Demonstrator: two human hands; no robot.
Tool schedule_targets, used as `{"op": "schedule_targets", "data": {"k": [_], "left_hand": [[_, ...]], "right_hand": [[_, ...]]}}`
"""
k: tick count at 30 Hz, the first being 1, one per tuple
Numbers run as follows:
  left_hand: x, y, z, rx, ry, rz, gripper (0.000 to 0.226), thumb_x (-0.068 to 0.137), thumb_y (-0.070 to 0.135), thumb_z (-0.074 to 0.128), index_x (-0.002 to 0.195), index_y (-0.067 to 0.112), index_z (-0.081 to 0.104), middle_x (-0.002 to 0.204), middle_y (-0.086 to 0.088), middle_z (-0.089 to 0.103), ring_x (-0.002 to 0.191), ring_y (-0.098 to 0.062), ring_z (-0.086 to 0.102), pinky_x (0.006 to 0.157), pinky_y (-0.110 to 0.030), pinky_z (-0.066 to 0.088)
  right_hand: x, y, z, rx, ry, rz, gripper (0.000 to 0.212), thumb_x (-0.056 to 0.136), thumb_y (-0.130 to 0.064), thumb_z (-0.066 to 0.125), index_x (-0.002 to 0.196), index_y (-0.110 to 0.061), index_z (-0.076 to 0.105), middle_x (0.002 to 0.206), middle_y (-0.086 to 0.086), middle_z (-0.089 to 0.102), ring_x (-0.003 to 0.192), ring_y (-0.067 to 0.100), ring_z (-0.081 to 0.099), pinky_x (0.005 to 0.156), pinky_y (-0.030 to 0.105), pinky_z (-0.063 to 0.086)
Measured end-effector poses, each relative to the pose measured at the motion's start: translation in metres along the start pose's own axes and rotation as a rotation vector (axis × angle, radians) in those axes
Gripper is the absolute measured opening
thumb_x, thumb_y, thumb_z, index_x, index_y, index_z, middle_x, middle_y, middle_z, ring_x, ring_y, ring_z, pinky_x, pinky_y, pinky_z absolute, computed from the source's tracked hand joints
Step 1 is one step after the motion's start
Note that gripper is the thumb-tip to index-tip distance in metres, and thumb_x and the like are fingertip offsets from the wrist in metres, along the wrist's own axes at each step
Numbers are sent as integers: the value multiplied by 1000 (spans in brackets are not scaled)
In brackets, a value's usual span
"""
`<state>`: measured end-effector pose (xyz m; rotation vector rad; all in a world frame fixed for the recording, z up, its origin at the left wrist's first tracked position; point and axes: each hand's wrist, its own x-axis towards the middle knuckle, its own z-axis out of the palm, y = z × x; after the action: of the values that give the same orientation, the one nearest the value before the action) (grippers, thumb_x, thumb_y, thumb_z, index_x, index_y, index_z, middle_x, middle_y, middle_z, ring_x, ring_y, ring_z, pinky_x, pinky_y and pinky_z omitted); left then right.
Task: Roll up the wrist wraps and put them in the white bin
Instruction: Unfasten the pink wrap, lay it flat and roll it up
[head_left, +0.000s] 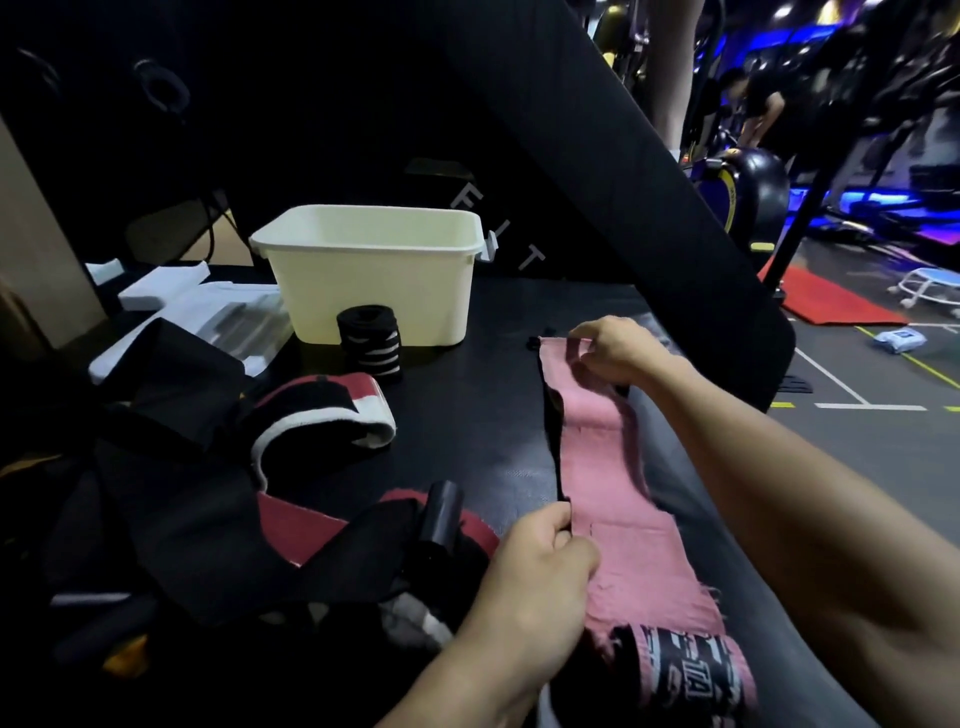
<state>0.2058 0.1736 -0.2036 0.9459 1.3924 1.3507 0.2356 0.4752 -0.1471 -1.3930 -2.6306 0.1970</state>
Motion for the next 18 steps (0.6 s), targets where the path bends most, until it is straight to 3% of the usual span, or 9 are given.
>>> {"op": "schedule_targets", "data": {"k": [5,8,12,16,18], "left_hand": [[0,1,1,24,2,5,44,73,26,48,105,-1,61,88,-6,62,80,-19,51,73,-40,39],[1,0,1,31,13,9,44,72,27,48,104,0,62,89,-22,67,81,-19,52,75,-41,40],[3,-3,0,45,3,0,49,69,34,48,104,4,63,89,-7,64,81,-18,52,74,-45,42],[4,-2,0,79,4,-14,49,71,34,48,106,4,61,90,-20,68,80,-18,53,80,-62,49],[3,-1,3,93,10,10,45,74,32,48,108,5,63,83,-11,63,76,-17,52,73,-55,46]], "right_hand": [[2,-3,0,2,-33,44,17,74,-38,55,88,-41,66,107,2,71,95,30,65,72,31,50],[4,1,-4,30,-39,30,15,74,-44,62,87,-38,68,101,0,72,91,26,66,76,33,56],[4,5,-8,73,-2,39,9,72,-35,76,77,-38,69,95,-3,73,89,21,68,78,33,58],[5,0,-11,120,77,92,15,73,-22,76,86,-31,74,97,2,72,88,27,70,77,37,61],[6,-1,-14,147,186,103,13,77,-15,73,85,-25,73,97,7,74,90,31,70,79,39,60]]}}
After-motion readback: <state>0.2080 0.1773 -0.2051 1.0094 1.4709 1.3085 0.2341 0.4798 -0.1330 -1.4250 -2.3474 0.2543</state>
